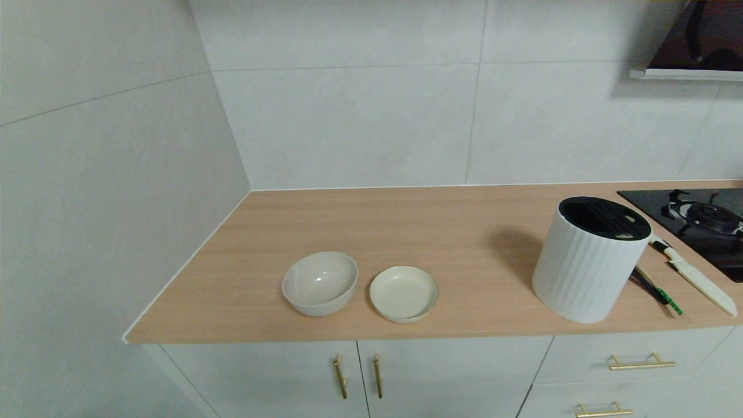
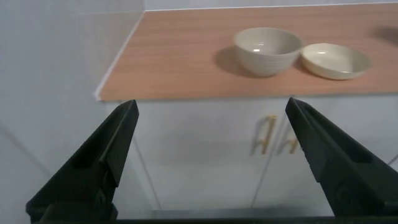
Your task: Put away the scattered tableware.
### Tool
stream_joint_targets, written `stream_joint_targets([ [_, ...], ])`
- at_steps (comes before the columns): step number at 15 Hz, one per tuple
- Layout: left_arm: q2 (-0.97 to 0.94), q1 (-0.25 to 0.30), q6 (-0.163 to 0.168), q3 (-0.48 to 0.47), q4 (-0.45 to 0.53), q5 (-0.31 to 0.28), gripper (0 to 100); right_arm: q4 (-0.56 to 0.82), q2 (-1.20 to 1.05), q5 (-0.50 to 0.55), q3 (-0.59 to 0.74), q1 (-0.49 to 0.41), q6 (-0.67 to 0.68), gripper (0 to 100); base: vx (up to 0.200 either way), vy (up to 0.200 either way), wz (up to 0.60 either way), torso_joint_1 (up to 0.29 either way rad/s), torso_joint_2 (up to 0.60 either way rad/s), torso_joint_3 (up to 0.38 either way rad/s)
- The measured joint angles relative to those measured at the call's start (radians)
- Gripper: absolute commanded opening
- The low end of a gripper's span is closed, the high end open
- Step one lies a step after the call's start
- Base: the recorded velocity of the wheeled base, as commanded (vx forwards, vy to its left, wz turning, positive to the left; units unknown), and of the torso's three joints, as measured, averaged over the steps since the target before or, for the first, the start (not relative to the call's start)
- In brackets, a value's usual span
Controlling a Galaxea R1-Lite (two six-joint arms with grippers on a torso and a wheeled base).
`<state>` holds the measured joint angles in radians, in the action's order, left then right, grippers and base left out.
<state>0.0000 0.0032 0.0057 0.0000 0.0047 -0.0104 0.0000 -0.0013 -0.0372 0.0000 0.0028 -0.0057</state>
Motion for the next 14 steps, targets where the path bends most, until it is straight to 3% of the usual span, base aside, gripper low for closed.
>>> stream_joint_targets([
  [1,0.000,0.000,0.000,0.000,0.000,0.000,100,0.000,0.000,0.001,0.000,0.000,0.000,100,0.000,0.200,0.00,-0.002,0.00,0.007],
  [14,0.000,0.000,0.000,0.000,0.000,0.000,100,0.000,0.000,0.001,0.000,0.000,0.000,100,0.000,0.000,0.00,0.000,0.00,0.000],
])
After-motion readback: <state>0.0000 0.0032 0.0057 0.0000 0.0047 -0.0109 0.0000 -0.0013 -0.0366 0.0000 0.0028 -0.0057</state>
